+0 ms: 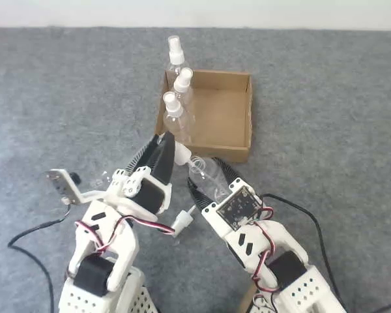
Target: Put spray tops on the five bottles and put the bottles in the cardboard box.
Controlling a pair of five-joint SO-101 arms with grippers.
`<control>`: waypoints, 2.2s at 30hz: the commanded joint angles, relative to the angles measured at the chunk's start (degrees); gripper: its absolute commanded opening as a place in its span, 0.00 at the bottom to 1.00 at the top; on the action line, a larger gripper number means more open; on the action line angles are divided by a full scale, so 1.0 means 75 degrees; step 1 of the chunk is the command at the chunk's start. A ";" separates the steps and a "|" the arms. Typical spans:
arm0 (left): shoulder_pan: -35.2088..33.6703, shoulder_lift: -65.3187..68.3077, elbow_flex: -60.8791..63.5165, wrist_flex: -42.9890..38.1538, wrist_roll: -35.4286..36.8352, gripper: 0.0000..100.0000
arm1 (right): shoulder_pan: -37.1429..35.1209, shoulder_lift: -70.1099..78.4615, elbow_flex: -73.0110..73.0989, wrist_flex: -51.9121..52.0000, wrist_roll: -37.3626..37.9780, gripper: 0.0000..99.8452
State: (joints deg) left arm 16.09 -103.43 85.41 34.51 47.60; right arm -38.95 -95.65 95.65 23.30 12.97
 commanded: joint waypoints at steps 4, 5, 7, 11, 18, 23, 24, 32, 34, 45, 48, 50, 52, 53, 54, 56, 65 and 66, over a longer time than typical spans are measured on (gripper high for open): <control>0.0703 -0.0141 0.0229 0.0012 -0.0621 0.01 | -0.0053 -0.0158 0.0152 -0.0147 0.0129 0.06; 0.0774 -0.0141 0.0252 0.0012 -0.0692 0.01 | -0.0053 -0.0158 0.0152 -0.0147 0.0129 0.06; 0.0879 -0.0141 0.0275 0.0023 -0.0762 0.01 | -0.0053 -0.0158 0.0152 -0.0147 0.0129 0.06; 0.0891 -0.0141 0.0287 0.0047 -0.0973 0.01 | -0.0041 -0.0158 0.0152 -0.0147 0.0129 0.06; 0.1219 -0.0141 0.0463 0.0059 -0.1618 0.01 | -0.0041 -0.0158 0.0152 -0.0147 0.0141 0.06; 0.1430 -0.0129 0.0568 0.0059 -0.2356 0.01 | -0.0064 -0.0229 0.0152 0.0123 0.0574 0.06; 0.1430 -0.0129 0.0580 0.0059 -0.2415 0.01 | -0.0064 -0.0229 0.0152 0.0135 0.0586 0.06; 0.1383 -0.0129 0.0580 0.0059 -0.2684 0.02 | -0.0029 -0.0229 0.0152 0.0076 0.0598 0.06; 0.1395 -0.0141 0.0580 0.0059 -0.2884 0.02 | -0.0029 -0.0229 0.0152 0.0076 0.0598 0.06; 0.1360 -0.0141 0.0498 0.0445 -0.2884 0.19 | -0.0018 -0.0229 0.0152 0.0076 0.0598 0.06; 0.1360 -0.0141 0.0170 0.0973 -0.2602 0.25 | -0.0006 -0.0229 0.0152 0.0076 0.0610 0.06; 0.1360 -0.0141 -0.0193 0.1395 -0.2309 0.25 | -0.0006 -0.0229 0.0152 0.0076 0.0610 0.06; 0.1360 -0.0141 -0.0522 0.1829 -0.2192 0.25 | -0.0006 -0.0229 0.0152 0.0076 0.0610 0.06; 0.1360 -0.0141 -0.0639 0.2004 -0.2192 0.25 | -0.0006 -0.0229 0.0152 0.0076 0.0610 0.06; 0.1360 -0.0141 -0.0733 0.2133 -0.2192 0.25 | -0.0006 -0.0229 0.0152 0.0076 0.0610 0.06; 0.1360 -0.0141 -0.0873 0.2321 -0.2192 0.25 | -0.0006 -0.0229 0.0152 0.0076 0.0621 0.06; 0.1348 -0.0152 -0.0979 0.2438 -0.2192 0.25 | 0.0006 -0.0217 0.0152 0.0088 0.0645 0.06; 0.1301 -0.0152 -0.0979 0.2438 -0.2192 0.25 | 0.0006 -0.0217 0.0152 0.0088 0.0645 0.06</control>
State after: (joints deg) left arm 26.02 -103.43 81.27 52.62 30.55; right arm -38.86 -95.65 95.65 24.79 16.92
